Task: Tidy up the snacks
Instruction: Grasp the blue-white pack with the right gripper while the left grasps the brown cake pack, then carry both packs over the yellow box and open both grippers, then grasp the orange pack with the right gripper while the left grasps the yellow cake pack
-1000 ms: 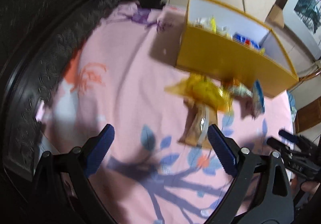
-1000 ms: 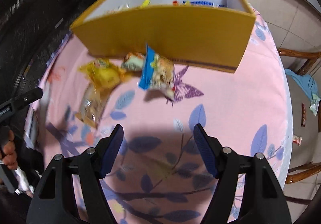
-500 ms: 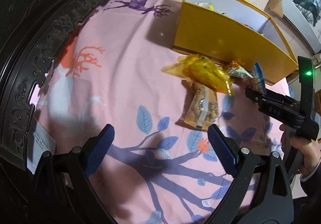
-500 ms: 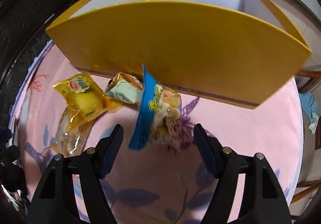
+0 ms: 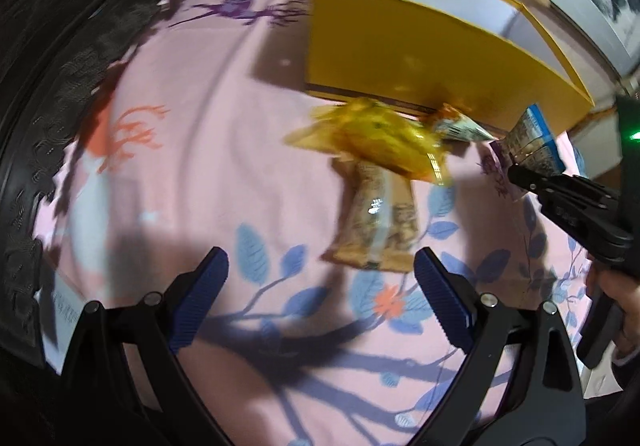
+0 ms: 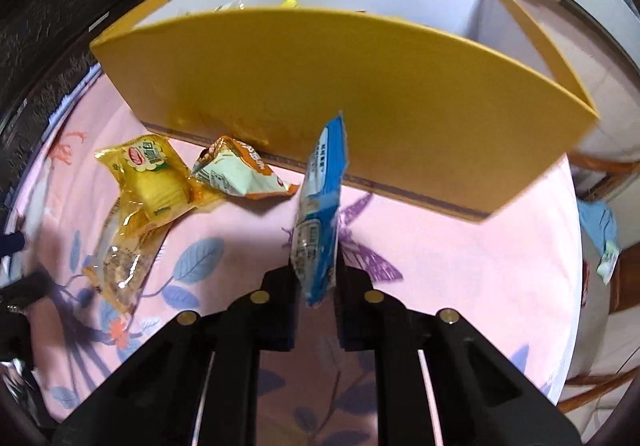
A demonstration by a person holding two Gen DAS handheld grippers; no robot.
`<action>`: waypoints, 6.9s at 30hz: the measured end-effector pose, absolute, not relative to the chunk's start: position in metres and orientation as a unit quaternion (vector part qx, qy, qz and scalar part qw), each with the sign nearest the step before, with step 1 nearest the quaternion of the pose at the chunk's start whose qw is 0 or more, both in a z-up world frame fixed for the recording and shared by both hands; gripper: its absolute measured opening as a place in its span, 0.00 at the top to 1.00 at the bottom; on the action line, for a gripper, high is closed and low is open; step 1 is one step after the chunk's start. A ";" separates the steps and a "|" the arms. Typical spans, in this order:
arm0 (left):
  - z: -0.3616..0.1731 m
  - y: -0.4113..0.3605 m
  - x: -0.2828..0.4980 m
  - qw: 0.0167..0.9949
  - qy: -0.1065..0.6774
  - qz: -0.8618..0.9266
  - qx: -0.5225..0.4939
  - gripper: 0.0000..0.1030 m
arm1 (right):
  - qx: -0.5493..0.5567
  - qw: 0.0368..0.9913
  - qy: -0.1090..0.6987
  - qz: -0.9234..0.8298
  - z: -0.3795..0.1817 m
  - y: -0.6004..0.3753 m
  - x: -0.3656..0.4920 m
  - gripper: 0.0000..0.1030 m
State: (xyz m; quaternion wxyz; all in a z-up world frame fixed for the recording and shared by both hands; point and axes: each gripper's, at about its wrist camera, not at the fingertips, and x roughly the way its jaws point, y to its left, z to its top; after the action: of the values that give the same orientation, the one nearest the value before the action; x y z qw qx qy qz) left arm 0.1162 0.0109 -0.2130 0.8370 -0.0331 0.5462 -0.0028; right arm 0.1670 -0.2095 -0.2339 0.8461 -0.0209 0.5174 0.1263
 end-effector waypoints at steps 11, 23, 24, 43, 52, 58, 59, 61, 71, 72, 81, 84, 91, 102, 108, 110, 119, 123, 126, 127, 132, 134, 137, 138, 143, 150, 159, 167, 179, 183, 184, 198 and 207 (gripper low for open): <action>-0.251 -0.038 0.156 0.820 0.570 -0.034 0.021 0.07 | 0.049 0.840 0.526 0.128 -0.214 -0.237 0.135 0.86; -0.268 -0.034 0.159 0.819 0.571 -0.046 0.028 0.49 | 0.062 0.839 0.528 0.118 -0.215 -0.243 0.134 0.86; -0.267 -0.033 0.158 0.819 0.570 -0.052 0.030 0.50 | 0.063 0.839 0.527 0.118 -0.214 -0.243 0.134 0.86; -0.193 0.002 0.090 0.855 0.514 -0.074 -0.003 0.74 | 0.059 0.852 0.498 0.153 -0.173 -0.234 0.112 0.86; -0.136 0.015 0.121 0.888 0.450 -0.084 -0.036 0.74 | 0.068 0.888 0.420 0.173 -0.104 -0.234 0.129 0.86; -0.212 0.006 0.087 0.822 0.561 -0.092 0.035 0.50 | 0.075 0.884 0.423 0.185 -0.104 -0.228 0.128 0.86; -0.224 0.000 0.081 0.810 0.576 -0.100 0.054 0.50 | 0.074 0.882 0.427 0.187 -0.107 -0.226 0.128 0.86; -0.246 -0.007 0.073 0.788 0.601 -0.111 0.075 0.50 | 0.076 0.878 0.433 0.188 -0.111 -0.224 0.127 0.86; -0.241 0.013 0.079 0.793 0.599 -0.106 0.034 0.64 | 0.086 0.879 0.433 0.179 -0.112 -0.231 0.122 0.86; -0.231 0.016 0.082 0.801 0.588 -0.107 0.024 0.64 | 0.086 0.880 0.432 0.177 -0.111 -0.232 0.122 0.86; -0.105 0.001 0.142 0.886 0.445 -0.132 -0.009 0.64 | 0.077 0.901 0.389 0.175 -0.078 -0.239 0.148 0.86; -0.072 -0.012 0.180 0.902 0.406 -0.146 -0.019 0.64 | 0.072 0.911 0.367 0.173 -0.061 -0.241 0.168 0.86; -0.038 -0.049 0.277 0.921 0.377 -0.094 -0.001 0.24 | 0.054 0.918 0.364 0.146 -0.038 -0.235 0.240 0.55; -0.086 -0.016 0.211 0.909 0.415 -0.031 -0.031 0.02 | 0.095 0.898 0.397 0.162 -0.095 -0.243 0.171 0.39; -0.148 -0.007 0.159 0.867 0.497 -0.019 -0.040 0.02 | 0.078 0.865 0.464 0.172 -0.150 -0.226 0.132 0.39; -0.159 -0.005 0.144 0.858 0.512 -0.021 -0.041 0.02 | 0.049 0.864 0.468 0.182 -0.161 -0.218 0.126 0.39; -0.171 0.005 0.113 0.848 0.529 -0.007 -0.041 0.02 | -0.161 0.868 0.397 0.252 -0.197 -0.180 0.142 0.39; -0.171 0.013 0.112 0.847 0.529 -0.001 -0.046 0.02 | -0.259 0.845 0.367 0.290 -0.214 -0.162 0.153 0.39; -0.176 0.019 0.113 0.842 0.537 0.008 -0.053 0.02 | -0.306 0.828 0.352 0.312 -0.227 -0.151 0.158 0.40; -0.178 0.021 0.114 0.840 0.540 0.010 -0.055 0.02 | -0.314 0.823 0.349 0.320 -0.229 -0.149 0.158 0.41; -0.189 0.025 0.120 0.829 0.555 0.021 -0.057 0.02 | -0.364 0.792 0.339 0.355 -0.251 -0.133 0.168 0.51; -0.194 0.025 0.124 0.824 0.563 0.023 -0.057 0.02 | -0.369 0.793 0.331 0.354 -0.257 -0.131 0.175 0.53; -0.197 0.024 0.129 0.821 0.568 0.027 -0.056 0.02 | -0.365 0.794 0.344 0.343 -0.262 -0.136 0.185 0.75; -0.199 0.024 0.132 0.819 0.570 0.027 -0.057 0.02 | -0.359 0.796 0.353 0.335 -0.263 -0.140 0.188 0.81; -0.203 0.018 0.142 0.817 0.573 0.023 -0.058 0.02 | -0.309 0.813 0.382 0.311 -0.258 -0.160 0.181 0.85; -0.204 -0.002 0.150 0.817 0.575 0.008 -0.043 0.02 | -0.140 0.845 0.455 0.245 -0.235 -0.216 0.146 0.86; -0.225 -0.017 0.186 0.787 0.605 0.036 -0.115 0.02 | -0.063 0.867 0.461 0.179 -0.223 -0.241 0.095 0.94; -0.227 -0.003 0.177 0.775 0.614 0.063 -0.137 0.02 | -0.161 0.873 0.395 0.236 -0.213 -0.226 0.084 0.34; -0.231 0.002 0.168 0.764 0.626 0.071 -0.142 0.02 | -0.233 0.776 0.444 0.382 -0.261 -0.206 0.135 0.65; -0.239 -0.002 0.186 0.755 0.632 0.074 -0.157 0.02 | -0.191 0.799 0.450 0.349 -0.252 -0.216 0.128 0.72; -0.239 -0.005 0.192 0.754 0.632 0.076 -0.161 0.02 | -0.173 0.806 0.455 0.336 -0.251 -0.219 0.123 0.72; -0.273 -0.007 0.250 0.697 0.605 0.218 -0.317 0.02 | -0.056 0.825 0.486 0.281 -0.250 -0.234 0.082 0.73; -0.262 -0.027 0.249 0.730 0.605 0.215 -0.236 0.33 | -0.039 0.827 0.495 0.263 -0.256 -0.238 0.089 0.73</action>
State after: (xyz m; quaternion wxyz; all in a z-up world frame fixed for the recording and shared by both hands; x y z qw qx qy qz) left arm 0.2490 -0.0270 -0.2623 0.7296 -0.2359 0.6049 0.2148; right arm 0.0895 -0.2384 -0.2555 0.8272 -0.0388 0.4952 0.2626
